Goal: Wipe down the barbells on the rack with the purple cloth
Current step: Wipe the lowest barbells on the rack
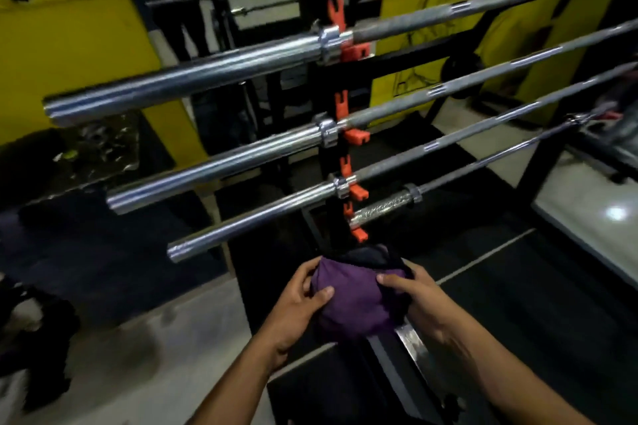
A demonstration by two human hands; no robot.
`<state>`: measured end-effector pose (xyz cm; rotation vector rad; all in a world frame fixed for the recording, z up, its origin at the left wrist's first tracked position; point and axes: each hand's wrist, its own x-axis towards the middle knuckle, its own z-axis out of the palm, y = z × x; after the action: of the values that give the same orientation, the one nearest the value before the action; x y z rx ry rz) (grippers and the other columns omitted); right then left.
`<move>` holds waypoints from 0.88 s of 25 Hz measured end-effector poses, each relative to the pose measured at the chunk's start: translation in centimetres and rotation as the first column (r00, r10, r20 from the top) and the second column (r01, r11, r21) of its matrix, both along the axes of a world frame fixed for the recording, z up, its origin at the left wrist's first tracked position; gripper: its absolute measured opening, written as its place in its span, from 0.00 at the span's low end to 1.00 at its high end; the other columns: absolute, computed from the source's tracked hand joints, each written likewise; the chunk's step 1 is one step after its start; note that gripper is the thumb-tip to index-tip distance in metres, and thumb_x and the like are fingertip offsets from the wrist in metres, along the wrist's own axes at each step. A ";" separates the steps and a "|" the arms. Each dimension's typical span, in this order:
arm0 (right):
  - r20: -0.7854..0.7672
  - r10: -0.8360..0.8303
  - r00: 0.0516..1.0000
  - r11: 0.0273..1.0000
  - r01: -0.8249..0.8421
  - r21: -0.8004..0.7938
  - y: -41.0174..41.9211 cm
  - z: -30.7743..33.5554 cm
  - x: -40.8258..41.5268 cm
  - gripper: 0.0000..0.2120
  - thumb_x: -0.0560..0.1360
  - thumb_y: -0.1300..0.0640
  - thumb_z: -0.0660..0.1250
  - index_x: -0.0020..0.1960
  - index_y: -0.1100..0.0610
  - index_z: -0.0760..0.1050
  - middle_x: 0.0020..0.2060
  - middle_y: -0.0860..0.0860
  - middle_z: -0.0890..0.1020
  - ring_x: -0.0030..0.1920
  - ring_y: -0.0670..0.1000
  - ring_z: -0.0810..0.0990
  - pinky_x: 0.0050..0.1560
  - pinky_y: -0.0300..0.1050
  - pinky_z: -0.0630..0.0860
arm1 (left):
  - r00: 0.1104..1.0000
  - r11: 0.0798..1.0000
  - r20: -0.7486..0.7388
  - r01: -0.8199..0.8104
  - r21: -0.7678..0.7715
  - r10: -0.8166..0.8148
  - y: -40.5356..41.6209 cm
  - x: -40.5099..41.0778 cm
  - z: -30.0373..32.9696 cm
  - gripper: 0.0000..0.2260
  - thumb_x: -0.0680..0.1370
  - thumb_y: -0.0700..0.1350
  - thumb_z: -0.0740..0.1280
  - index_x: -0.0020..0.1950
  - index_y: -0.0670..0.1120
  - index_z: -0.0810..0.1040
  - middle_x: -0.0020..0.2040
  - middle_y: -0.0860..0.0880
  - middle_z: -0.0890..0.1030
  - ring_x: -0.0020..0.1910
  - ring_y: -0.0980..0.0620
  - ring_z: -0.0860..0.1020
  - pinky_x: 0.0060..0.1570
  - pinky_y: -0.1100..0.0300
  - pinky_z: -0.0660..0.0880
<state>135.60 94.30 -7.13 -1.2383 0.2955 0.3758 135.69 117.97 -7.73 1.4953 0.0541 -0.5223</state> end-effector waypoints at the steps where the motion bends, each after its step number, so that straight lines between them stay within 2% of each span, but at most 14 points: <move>1: 0.016 0.015 1.000 1.000 -0.014 -0.023 -0.5 0.5 0.7 0.21 0.66 0.60 0.76 0.59 0.58 0.82 0.55 0.61 0.84 0.56 0.60 0.83 0.58 0.55 0.77 | 0.997 0.998 0.038 0.064 0.021 -0.064 0.1 1.7 0.3 0.21 0.79 0.40 0.69 0.71 0.52 0.71 0.65 0.49 0.80 0.63 0.52 0.79 0.59 0.59 0.77; 3: 0.050 -0.007 0.999 0.994 0.012 -0.107 -1.8 1.0 2.2 0.27 0.64 0.53 0.80 0.62 0.53 0.79 0.57 0.58 0.84 0.56 0.58 0.82 0.59 0.57 0.75 | 0.963 0.976 0.172 0.191 0.104 -0.207 -0.5 5.8 0.8 0.20 0.81 0.37 0.65 0.71 0.51 0.71 0.66 0.51 0.79 0.63 0.56 0.78 0.59 0.63 0.75; 5: 0.103 -0.094 0.990 0.968 0.115 -0.225 -3.3 1.5 3.7 0.33 0.64 0.50 0.82 0.65 0.48 0.74 0.60 0.54 0.83 0.55 0.54 0.82 0.56 0.53 0.75 | 0.867 0.906 0.295 0.331 0.265 -0.403 -2.1 9.6 1.5 0.20 0.82 0.37 0.63 0.72 0.53 0.72 0.69 0.55 0.77 0.67 0.58 0.75 0.67 0.61 0.71; 7: 0.173 -0.075 0.982 0.907 0.139 -0.397 -4.7 1.8 4.8 0.37 0.65 0.51 0.83 0.69 0.45 0.69 0.63 0.49 0.80 0.56 0.46 0.82 0.57 0.43 0.77 | 0.678 0.768 0.378 0.473 0.432 -0.630 -4.4 12.5 3.0 0.21 0.82 0.40 0.63 0.73 0.56 0.71 0.70 0.59 0.75 0.69 0.61 0.72 0.71 0.60 0.67; 9: 0.158 0.098 0.983 0.825 0.008 -0.565 -5.4 1.7 5.7 0.37 0.67 0.49 0.82 0.71 0.42 0.68 0.62 0.40 0.79 0.60 0.38 0.79 0.60 0.35 0.74 | 0.452 0.615 0.420 0.524 0.589 -0.787 -7.1 15.0 4.1 0.20 0.82 0.43 0.64 0.73 0.57 0.70 0.70 0.61 0.74 0.69 0.63 0.71 0.71 0.60 0.67; 10: 0.138 0.145 0.980 0.812 -0.039 -0.582 -5.6 1.6 6.5 0.34 0.68 0.50 0.81 0.70 0.43 0.70 0.60 0.39 0.80 0.60 0.37 0.79 0.59 0.32 0.74 | 0.351 0.558 0.434 0.521 0.645 -0.830 -8.8 16.5 4.5 0.20 0.82 0.45 0.64 0.73 0.57 0.69 0.69 0.61 0.75 0.68 0.63 0.72 0.70 0.59 0.68; 11: 0.129 0.142 0.981 0.840 -0.051 -0.540 -6.1 1.1 7.7 0.29 0.70 0.53 0.80 0.67 0.46 0.73 0.57 0.40 0.83 0.58 0.38 0.80 0.56 0.32 0.74 | 0.271 0.522 0.447 0.498 0.692 -0.852 -10.5 18.2 4.7 0.19 0.82 0.46 0.65 0.72 0.56 0.69 0.68 0.60 0.76 0.66 0.61 0.74 0.68 0.56 0.70; 13: 0.146 0.035 0.989 0.932 0.020 -0.361 -7.2 0.3 10.1 0.19 0.73 0.62 0.76 0.62 0.53 0.79 0.53 0.47 0.86 0.54 0.44 0.84 0.52 0.34 0.77 | 0.201 0.498 0.458 0.431 0.753 -0.866 -13.9 21.6 5.3 0.18 0.81 0.50 0.66 0.71 0.57 0.70 0.66 0.57 0.77 0.64 0.58 0.76 0.63 0.53 0.74; 15: 0.111 -0.246 0.963 0.950 0.262 -0.171 -8.8 -0.5 12.1 0.17 0.71 0.63 0.76 0.59 0.55 0.80 0.52 0.55 0.87 0.51 0.50 0.85 0.50 0.41 0.80 | 0.104 0.470 0.460 0.282 0.837 -0.882 -17.5 25.3 6.9 0.19 0.80 0.53 0.65 0.70 0.55 0.71 0.65 0.55 0.77 0.62 0.53 0.77 0.60 0.51 0.76; 17: 0.000 -0.508 0.862 0.862 0.508 -0.011 -10.8 -1.9 14.1 0.25 0.63 0.58 0.81 0.58 0.56 0.80 0.52 0.59 0.86 0.50 0.56 0.85 0.54 0.51 0.81 | -0.060 0.466 0.473 0.099 0.879 -0.879 -20.5 29.8 9.4 0.19 0.80 0.53 0.64 0.71 0.51 0.72 0.65 0.51 0.76 0.61 0.47 0.77 0.58 0.50 0.76; 19: -0.175 -0.668 0.724 0.716 0.689 0.116 -13.0 -3.9 16.3 0.30 0.57 0.53 0.78 0.57 0.60 0.80 0.50 0.63 0.85 0.50 0.62 0.82 0.58 0.58 0.78 | -0.129 0.522 0.519 0.009 0.853 -0.845 -23.1 34.9 11.8 0.22 0.79 0.52 0.63 0.72 0.46 0.72 0.69 0.47 0.75 0.64 0.44 0.76 0.63 0.48 0.74; 20: -0.243 -0.711 0.660 0.641 0.750 0.161 -14.1 -4.7 17.5 0.28 0.58 0.53 0.76 0.56 0.62 0.79 0.47 0.63 0.84 0.49 0.63 0.81 0.57 0.57 0.77 | -0.111 0.535 0.530 -0.013 0.845 -0.840 -24.5 37.4 12.7 0.25 0.79 0.51 0.63 0.74 0.44 0.70 0.72 0.45 0.72 0.69 0.43 0.73 0.69 0.48 0.70; 22: -0.300 -0.773 0.559 0.527 0.829 0.186 -16.0 -5.3 20.2 0.22 0.62 0.53 0.71 0.53 0.62 0.79 0.43 0.61 0.83 0.45 0.61 0.80 0.52 0.53 0.76 | -0.029 0.468 0.467 -0.037 0.883 -0.884 -26.8 41.6 13.8 0.29 0.80 0.49 0.65 0.78 0.41 0.62 0.78 0.42 0.62 0.77 0.44 0.62 0.76 0.50 0.59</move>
<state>155.78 78.32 -12.48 -0.6310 0.9047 -0.2920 177.32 91.13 6.04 2.4026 -1.7060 0.1067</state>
